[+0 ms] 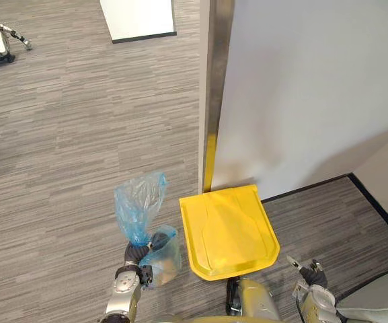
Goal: Gather rubbish on tea table into small bin, then transfer packed bag to large trash can.
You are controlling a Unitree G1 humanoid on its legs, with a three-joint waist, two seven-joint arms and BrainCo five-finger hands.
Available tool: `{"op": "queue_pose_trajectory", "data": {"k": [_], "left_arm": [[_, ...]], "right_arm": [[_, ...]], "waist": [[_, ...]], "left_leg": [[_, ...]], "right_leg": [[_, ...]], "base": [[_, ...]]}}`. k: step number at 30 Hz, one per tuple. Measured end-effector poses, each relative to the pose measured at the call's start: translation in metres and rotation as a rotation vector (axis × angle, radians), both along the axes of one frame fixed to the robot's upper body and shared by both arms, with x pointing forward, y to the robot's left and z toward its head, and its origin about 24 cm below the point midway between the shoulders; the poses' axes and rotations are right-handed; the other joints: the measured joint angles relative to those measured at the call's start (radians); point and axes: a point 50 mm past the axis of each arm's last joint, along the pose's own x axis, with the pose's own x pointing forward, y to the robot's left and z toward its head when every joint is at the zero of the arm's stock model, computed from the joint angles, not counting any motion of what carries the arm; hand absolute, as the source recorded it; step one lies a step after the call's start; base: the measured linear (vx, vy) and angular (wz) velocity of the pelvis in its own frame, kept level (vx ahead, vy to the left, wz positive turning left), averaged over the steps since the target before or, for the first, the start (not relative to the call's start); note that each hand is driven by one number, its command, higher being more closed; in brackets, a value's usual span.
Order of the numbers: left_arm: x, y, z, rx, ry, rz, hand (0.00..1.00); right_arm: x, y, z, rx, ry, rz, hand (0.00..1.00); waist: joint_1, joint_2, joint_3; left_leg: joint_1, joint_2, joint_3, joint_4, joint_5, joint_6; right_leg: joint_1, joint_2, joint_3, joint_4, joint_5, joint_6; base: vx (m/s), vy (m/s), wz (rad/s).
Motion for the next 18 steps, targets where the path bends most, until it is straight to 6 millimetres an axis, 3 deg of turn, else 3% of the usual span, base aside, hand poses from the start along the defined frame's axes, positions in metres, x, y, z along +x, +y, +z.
{"op": "queue_pose_trajectory", "data": {"k": [5,8,10,11,12,14,15,16,18], "left_arm": [[-0.006,0.0,-0.003,0.001,0.016,0.002,1.0],[-0.011,0.001,-0.005,0.003,0.031,0.002,1.0],[-0.014,0.003,-0.006,0.009,0.039,0.005,1.0],[-0.016,0.006,-0.007,0.013,0.044,0.009,1.0],[-0.023,0.011,-0.009,0.017,0.06,0.035,1.0],[-0.035,0.014,-0.015,0.011,0.102,0.064,1.0],[-0.036,0.015,-0.015,0.012,0.105,0.069,1.0],[-0.034,0.012,-0.016,0.001,0.103,0.069,1.0],[-0.03,0.009,-0.015,-0.003,0.094,0.058,1.0]], "right_arm": [[-0.015,0.001,-0.005,0.004,0.04,0.0,0.0],[-0.021,0.008,-0.009,0.026,0.052,-0.006,0.0],[-0.025,0.019,-0.013,0.052,0.061,0.003,0.0],[-0.028,0.021,-0.014,0.056,0.069,0.003,0.0],[-0.031,0.022,-0.015,0.057,0.078,0.009,0.0],[-0.02,0.02,-0.012,0.046,0.054,0.022,0.0],[-0.012,0.018,-0.011,0.043,0.045,0.031,0.0],[-0.003,0.014,-0.009,0.033,0.039,0.041,0.0],[-0.001,0.009,-0.008,0.024,0.048,0.043,0.0]], "waist": [[0.001,-0.012,-0.008],[0.005,-0.027,-0.024],[-0.006,-0.051,-0.028],[-0.005,-0.066,-0.035],[0.006,-0.096,-0.057],[0.013,-0.065,-0.069],[0.019,-0.066,-0.079],[0.029,-0.041,-0.078],[0.029,-0.03,-0.08]], "left_leg": [[0.005,-0.035,-0.01,0.006,0.019,0.015],[-0.027,-0.042,-0.016,0.035,0.055,0.069],[-0.044,-0.05,-0.021,0.036,0.06,0.078],[-0.045,-0.056,-0.026,0.039,0.059,0.078],[-0.062,-0.066,-0.032,0.05,0.059,0.078],[-0.091,-0.047,-0.032,0.036,0.081,0.077],[-0.127,-0.045,-0.032,0.031,0.098,0.077],[-0.167,-0.031,-0.036,0.033,0.103,0.076],[-0.227,-0.035,-0.056,0.023,0.154,0.076]], "right_leg": [[0.016,-0.037,-0.003,0.008,0.013,0.006],[0.013,-0.054,0.009,-0.007,0.073,0.024],[-0.03,-0.081,0.043,0.315,-0.075,0.027],[-0.035,-0.084,0.046,0.351,-0.093,0.023],[-0.032,-0.08,0.054,0.326,-0.104,0.02],[0.022,-0.032,0.057,0.17,-0.104,0.02],[0.052,-0.014,0.062,0.028,-0.104,0.02],[0.054,0.007,0.072,-0.076,-0.057,0.017],[0.061,0.02,0.07,-0.206,0.029,0.011]], "base": [[-0.03,0.049,0.15],[-0.09,0.01,0.17],[-0.01,-0.097,0.62],[0.04,-0.119,0.48],[-0.01,-0.092,0.02],[-0.05,-0.084,-0.28],[-0.08,-0.073,-0.49],[-0.09,-0.062,-0.43],[-0.07,-0.054,-0.07]]}}
